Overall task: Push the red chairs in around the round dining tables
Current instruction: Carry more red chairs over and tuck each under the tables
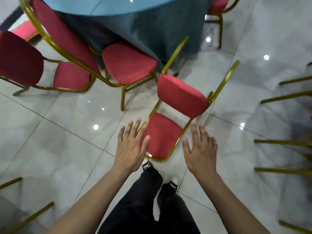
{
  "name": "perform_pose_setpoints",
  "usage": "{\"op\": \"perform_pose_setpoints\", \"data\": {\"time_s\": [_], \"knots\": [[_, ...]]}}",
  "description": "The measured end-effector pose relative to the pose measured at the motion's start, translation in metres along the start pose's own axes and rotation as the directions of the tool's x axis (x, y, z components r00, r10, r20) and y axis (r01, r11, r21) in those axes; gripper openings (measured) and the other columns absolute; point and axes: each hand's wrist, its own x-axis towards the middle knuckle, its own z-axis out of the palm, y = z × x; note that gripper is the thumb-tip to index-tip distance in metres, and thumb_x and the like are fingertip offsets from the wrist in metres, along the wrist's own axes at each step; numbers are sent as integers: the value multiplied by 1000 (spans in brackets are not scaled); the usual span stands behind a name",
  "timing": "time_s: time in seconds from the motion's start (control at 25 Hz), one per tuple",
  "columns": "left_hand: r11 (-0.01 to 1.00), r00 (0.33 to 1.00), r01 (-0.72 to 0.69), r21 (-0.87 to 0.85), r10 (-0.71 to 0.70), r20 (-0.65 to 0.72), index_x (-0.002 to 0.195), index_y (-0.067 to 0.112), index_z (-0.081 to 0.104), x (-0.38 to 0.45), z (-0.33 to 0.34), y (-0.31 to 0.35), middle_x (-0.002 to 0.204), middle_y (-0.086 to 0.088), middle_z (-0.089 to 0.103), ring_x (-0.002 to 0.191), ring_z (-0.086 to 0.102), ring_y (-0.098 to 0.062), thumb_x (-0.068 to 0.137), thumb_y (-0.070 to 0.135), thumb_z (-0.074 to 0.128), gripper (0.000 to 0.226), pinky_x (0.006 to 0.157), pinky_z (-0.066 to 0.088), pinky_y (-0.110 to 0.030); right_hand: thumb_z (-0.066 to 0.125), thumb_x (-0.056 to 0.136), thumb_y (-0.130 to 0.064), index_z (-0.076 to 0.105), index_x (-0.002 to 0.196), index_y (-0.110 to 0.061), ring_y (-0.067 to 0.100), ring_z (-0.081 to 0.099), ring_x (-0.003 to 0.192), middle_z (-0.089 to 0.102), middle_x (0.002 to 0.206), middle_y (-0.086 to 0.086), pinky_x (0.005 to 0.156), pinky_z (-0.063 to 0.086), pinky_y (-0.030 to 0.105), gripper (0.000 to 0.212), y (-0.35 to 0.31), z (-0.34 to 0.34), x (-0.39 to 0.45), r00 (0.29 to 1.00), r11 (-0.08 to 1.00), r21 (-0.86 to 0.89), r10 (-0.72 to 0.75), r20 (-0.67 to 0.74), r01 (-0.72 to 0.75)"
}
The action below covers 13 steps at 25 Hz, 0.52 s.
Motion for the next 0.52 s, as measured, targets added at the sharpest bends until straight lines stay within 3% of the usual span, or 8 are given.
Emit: {"op": "perform_pose_setpoints", "data": {"time_s": [0.28,0.52], "knots": [[999,995,-34,-6,35,96,159,44,1,-24,72,-36,169,5,10,157,2,-15,101,62,-7,62,126,3,-42,38,104,-48,26,162,-25,33,34,148,32,163,15,123,21,54,63,27,88,-35,987,988,5,152,58,-152],[989,971,-150,-8,148,187,161,40,6,34,154,-94,169,2,14,157,4,-19,102,59,-3,63,126,7,-46,32,102,-49,27,162,-24,33,35,148,31,163,17,123,22,52,65,29,192,-20,965,966,32,256,57,-258]]}}
